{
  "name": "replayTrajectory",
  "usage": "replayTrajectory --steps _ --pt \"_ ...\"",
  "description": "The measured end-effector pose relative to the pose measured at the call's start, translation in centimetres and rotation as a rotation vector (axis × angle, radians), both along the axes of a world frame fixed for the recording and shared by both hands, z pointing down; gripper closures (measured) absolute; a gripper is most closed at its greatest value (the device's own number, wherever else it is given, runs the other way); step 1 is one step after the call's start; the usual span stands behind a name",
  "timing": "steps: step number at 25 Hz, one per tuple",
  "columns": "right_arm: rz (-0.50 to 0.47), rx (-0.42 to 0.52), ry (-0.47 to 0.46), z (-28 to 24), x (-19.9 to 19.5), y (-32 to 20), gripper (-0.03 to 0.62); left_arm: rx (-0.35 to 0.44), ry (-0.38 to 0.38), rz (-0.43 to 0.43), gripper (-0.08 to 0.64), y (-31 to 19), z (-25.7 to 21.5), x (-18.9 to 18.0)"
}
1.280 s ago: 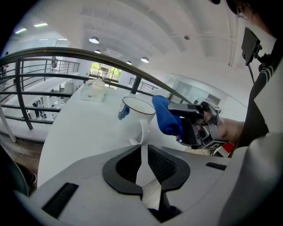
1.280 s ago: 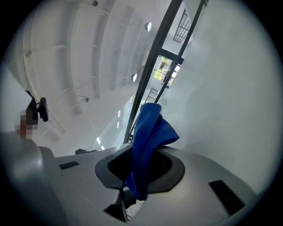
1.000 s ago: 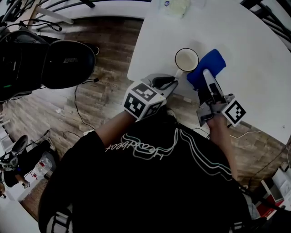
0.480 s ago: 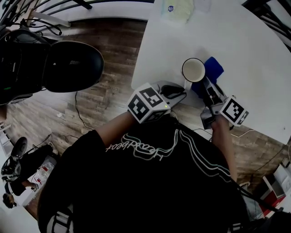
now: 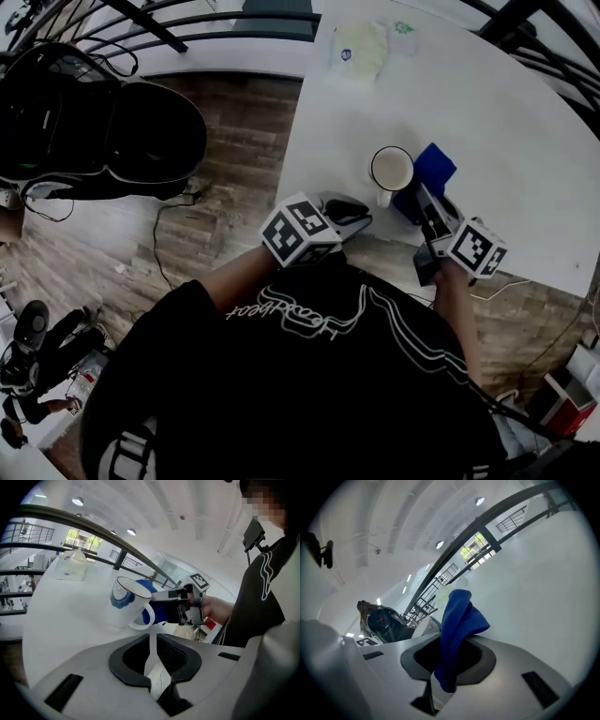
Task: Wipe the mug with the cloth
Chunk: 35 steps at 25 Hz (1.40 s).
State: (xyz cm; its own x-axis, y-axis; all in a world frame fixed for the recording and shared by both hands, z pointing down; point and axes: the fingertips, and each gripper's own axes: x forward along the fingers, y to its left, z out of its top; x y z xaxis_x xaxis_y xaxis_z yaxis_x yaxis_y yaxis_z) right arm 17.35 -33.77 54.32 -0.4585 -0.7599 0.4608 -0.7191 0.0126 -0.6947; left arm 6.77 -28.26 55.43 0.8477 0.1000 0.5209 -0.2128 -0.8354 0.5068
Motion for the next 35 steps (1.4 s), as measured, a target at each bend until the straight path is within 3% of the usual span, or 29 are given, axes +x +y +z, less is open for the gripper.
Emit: replayTrajectory --steps 4,8,14,20,28,35 --pt "-0.062 0.141 0.023 -4.5 -1.8 3.8 0.528 0.033 0.013 -0.077 0.509 2.7 -2.1 -2.2" --pt "-0.136 0.273 0.029 -9.1 -4.1 9.3 0.528 0.129 0.057 -0.151 0.509 6.0 -5.6 -3.3" --pt "-0.264 0.417 0.073 -13.9 -7.3 22.3 0.528 0.265 0.195 -0.227 0.526 16.2 -13.1 -3.5" --pt "-0.355 0.52 0.14 -18.6 -8.4 33.3 0.528 0.322 0.29 -0.317 0.551 26.0 -19.9 -3.8" --pt "-0.402 0.578 0.153 -23.0 -9.7 43.6 0.528 0.408 0.331 -0.311 0.552 36.4 -25.9 -4.0" --pt "-0.417 0.648 0.189 -25.5 -10.1 47.9 0.528 0.486 0.338 -0.278 0.552 41.2 -28.6 -3.3"
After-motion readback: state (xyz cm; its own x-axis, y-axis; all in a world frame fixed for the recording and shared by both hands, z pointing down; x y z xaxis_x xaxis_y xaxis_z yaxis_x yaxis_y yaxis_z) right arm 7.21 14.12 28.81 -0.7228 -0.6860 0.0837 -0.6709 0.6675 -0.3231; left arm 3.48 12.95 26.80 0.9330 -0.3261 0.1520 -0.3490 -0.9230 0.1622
